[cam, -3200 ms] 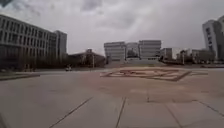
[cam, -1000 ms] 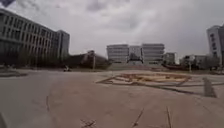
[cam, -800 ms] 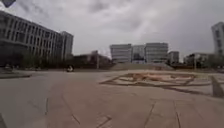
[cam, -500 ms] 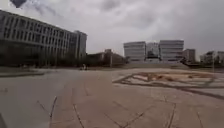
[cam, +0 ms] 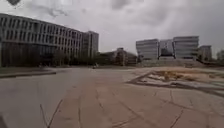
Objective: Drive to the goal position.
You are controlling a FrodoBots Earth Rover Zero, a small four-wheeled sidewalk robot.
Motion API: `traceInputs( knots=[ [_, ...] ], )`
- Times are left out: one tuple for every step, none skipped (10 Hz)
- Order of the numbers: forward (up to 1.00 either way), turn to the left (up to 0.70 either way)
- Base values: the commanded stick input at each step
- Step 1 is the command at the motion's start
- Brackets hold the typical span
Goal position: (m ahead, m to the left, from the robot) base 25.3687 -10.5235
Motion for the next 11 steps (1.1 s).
traceInputs(
  knots=[
    [0.70,-0.01],
    [0.70,-0.01],
    [0.70,-0.01],
    [0.70,-0.01],
    [0.70,-0.01],
    [0.70,-0.01],
    [0.70,-0.01],
    [0.70,-0.01],
    [0.70,-0.01],
    [0.70,-0.01],
    [0.70,-0.01]
  ],
)
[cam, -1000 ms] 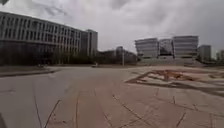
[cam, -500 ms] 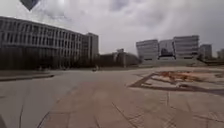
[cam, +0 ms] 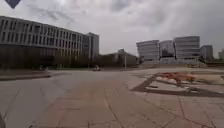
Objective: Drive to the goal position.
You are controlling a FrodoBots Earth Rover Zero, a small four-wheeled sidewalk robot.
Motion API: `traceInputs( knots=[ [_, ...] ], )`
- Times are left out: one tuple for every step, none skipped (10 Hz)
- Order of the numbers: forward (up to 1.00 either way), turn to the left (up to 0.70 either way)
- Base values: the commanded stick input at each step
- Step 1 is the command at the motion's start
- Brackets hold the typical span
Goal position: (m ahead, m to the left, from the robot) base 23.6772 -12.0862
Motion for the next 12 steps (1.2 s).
traceInputs(
  knots=[
    [0.70,-0.01],
    [0.70,-0.01],
    [0.70,-0.01],
    [0.70,-0.01],
    [0.70,-0.01],
    [0.70,-0.01],
    [0.70,-0.01],
    [0.70,-0.01],
    [0.70,-0.01],
    [0.70,-0.01],
    [0.70,-0.01],
    [0.70,-0.01]
  ],
)
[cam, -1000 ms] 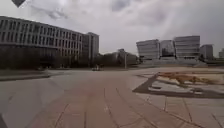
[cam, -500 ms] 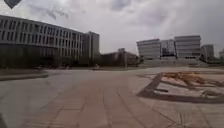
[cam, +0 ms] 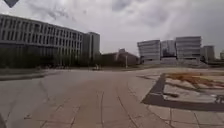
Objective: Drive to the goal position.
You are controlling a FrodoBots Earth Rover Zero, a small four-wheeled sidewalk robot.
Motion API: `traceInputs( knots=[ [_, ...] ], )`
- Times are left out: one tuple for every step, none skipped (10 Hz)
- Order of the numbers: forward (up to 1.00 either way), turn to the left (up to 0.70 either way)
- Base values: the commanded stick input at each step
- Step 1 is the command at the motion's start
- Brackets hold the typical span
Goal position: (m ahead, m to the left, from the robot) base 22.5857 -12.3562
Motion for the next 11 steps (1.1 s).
traceInputs(
  knots=[
    [0.70,-0.01],
    [0.70,-0.01],
    [0.70,-0.01],
    [0.70,-0.01],
    [0.70,-0.01],
    [0.70,0.11],
    [0.70,0.34],
    [0.70,0.34],
    [0.70,0.23],
    [0.70,0.06],
    [0.70,-0.01]
  ],
)
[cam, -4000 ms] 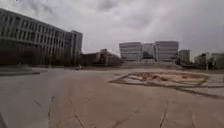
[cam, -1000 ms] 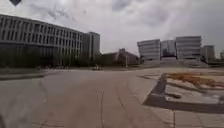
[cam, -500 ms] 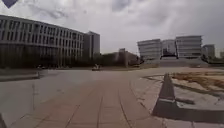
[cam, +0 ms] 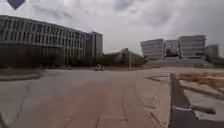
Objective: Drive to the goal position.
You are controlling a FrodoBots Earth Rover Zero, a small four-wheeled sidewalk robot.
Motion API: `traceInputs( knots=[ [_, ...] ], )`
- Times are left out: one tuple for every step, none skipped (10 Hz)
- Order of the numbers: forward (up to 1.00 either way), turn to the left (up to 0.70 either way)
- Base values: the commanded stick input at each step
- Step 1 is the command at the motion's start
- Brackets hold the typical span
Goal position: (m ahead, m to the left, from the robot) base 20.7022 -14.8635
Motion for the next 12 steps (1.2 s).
traceInputs(
  knots=[
    [0.70,-0.01],
    [0.70,-0.01],
    [0.70,-0.01],
    [0.70,-0.01],
    [0.70,-0.01],
    [0.70,-0.01],
    [0.70,-0.01],
    [0.70,-0.01],
    [0.70,-0.01],
    [0.70,-0.01],
    [0.70,-0.01],
    [0.70,-0.01]
  ],
)
